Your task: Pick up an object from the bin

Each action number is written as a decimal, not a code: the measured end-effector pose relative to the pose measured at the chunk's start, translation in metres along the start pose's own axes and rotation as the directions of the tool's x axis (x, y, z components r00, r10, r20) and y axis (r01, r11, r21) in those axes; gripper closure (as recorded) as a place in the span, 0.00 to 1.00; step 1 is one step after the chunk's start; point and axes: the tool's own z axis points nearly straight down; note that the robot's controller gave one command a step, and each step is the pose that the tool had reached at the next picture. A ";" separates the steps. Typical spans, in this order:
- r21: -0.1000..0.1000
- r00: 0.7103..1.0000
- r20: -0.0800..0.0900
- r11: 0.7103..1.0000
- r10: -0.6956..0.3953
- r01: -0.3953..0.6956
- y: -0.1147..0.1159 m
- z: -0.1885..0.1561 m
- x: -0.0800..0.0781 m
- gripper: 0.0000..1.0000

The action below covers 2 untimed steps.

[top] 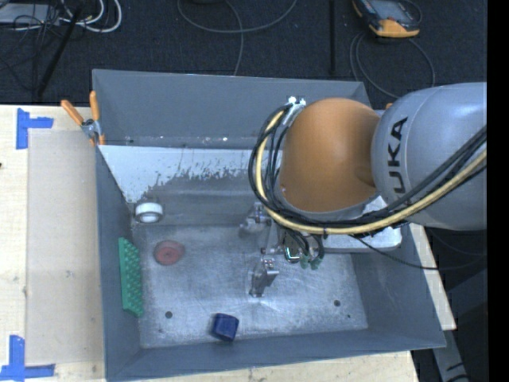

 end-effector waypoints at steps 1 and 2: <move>0.001 0.985 0.001 0.985 -0.173 0.173 0.012 0.085 0.047 0.00; 0.003 0.961 0.019 0.962 -0.274 0.274 0.014 0.137 0.039 0.00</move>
Offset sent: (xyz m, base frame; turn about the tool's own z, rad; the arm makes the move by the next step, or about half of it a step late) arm -0.0455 0.0116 -0.0813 -0.1743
